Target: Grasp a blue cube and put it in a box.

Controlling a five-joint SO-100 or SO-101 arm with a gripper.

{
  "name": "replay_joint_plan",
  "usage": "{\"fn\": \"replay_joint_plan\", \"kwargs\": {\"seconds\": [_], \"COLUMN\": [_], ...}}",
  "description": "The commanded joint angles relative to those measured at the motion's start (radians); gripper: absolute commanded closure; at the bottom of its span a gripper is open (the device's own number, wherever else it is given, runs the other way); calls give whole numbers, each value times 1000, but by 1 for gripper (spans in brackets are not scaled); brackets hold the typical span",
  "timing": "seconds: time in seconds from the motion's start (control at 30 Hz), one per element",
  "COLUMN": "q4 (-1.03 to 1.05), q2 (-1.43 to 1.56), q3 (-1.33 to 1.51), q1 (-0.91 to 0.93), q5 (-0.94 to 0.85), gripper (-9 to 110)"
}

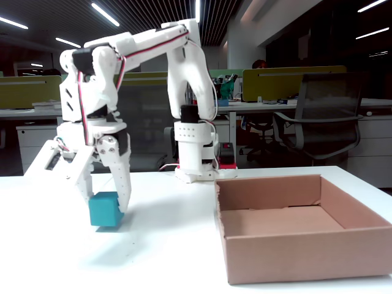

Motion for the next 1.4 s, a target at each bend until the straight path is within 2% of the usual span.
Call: {"fn": "replay_joint_plan", "kwargs": {"seconds": [0.0,0.57,0.83,0.87,1.37], "q4": [26,176,247,288,390], "q2": [86,336,500,545,508], "q3": [-92,-138,-107,-110,-235], "q1": [-14,-133,-276,-351,-606], "q5": [14,127,242,311,509], "gripper": [89,89,89,89,89]}}
